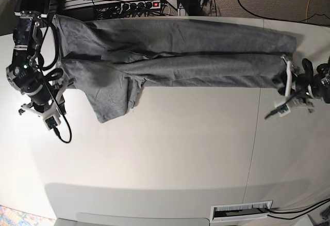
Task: Fold the T-shirt properly
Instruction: 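Lay the folded strip down and release both grippers, then grasp both ends of the long folded strip with both grippers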
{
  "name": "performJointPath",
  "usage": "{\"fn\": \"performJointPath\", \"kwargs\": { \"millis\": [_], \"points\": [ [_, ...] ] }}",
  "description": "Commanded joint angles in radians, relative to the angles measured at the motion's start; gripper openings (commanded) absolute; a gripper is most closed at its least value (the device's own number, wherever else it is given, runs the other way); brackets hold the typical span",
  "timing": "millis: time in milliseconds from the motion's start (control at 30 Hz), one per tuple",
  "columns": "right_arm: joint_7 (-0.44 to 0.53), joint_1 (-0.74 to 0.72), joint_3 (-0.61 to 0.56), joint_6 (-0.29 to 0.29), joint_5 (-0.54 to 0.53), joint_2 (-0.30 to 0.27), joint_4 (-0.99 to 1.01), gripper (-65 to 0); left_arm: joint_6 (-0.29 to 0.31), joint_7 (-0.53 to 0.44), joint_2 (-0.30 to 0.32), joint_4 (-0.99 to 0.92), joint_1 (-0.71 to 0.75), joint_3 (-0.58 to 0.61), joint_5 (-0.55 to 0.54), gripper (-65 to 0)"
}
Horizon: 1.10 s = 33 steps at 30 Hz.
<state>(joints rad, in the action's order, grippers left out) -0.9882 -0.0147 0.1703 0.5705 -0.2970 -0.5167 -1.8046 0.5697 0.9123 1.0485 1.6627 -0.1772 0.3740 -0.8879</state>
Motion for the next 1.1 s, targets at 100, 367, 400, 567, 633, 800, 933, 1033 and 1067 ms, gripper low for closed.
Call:
{"fn": "performJointPath", "kwargs": {
  "millis": [100, 367, 400, 567, 633, 800, 933, 1033, 1067],
  "points": [
    [0.053, -0.073, 0.006, -0.006, -0.001, 0.027, 0.098, -51.0, 0.043, 0.014, -0.026, 0.010, 0.020, -0.013, -0.093, -54.7],
    [0.138, -0.138, -0.010, -0.005, -0.027, 0.063, 0.290, -41.8, 0.060, 0.010, -0.111, 0.010, 0.137, -0.013, -0.072, -65.0],
    [0.143, -0.140, -0.021, -0.005, -0.032, 0.063, 0.298, -41.8, 0.060, 0.003, -0.116, 0.010, 0.144, -0.013, -0.055, -65.0],
    [0.182, -0.149, -0.116, -0.005, 0.001, 0.063, 0.340, -41.8, 0.060, -0.022, -0.121, 0.010, 0.150, -0.013, -0.038, -65.0],
    [0.202, -0.155, -0.159, -0.005, 0.034, 0.063, 0.360, -41.8, 0.060, -0.022, -0.121, 0.010, 0.150, -0.013, -0.034, -65.0],
    [0.230, -0.192, -0.214, -0.006, 0.071, 0.064, 0.451, -41.8, 0.060, -0.022, -0.121, 0.010, 0.150, -0.013, -0.032, -65.0],
    [0.213, -0.215, -0.215, -0.006, 0.069, 0.078, 0.525, -42.2, 0.060, -0.023, -0.121, 0.010, 0.150, -0.013, -0.032, -65.0],
    [0.157, -0.216, -0.215, -0.006, 0.032, 0.088, 0.535, -54.5, 0.060, -0.023, -0.121, 0.010, 0.150, -0.013, -0.032, -65.0],
    [0.136, -0.216, -0.215, -0.006, 0.008, 0.091, 0.535, -59.3, 0.060, -0.023, -0.121, 0.010, 0.150, -0.013, -0.032, -65.0]
  ]
}}
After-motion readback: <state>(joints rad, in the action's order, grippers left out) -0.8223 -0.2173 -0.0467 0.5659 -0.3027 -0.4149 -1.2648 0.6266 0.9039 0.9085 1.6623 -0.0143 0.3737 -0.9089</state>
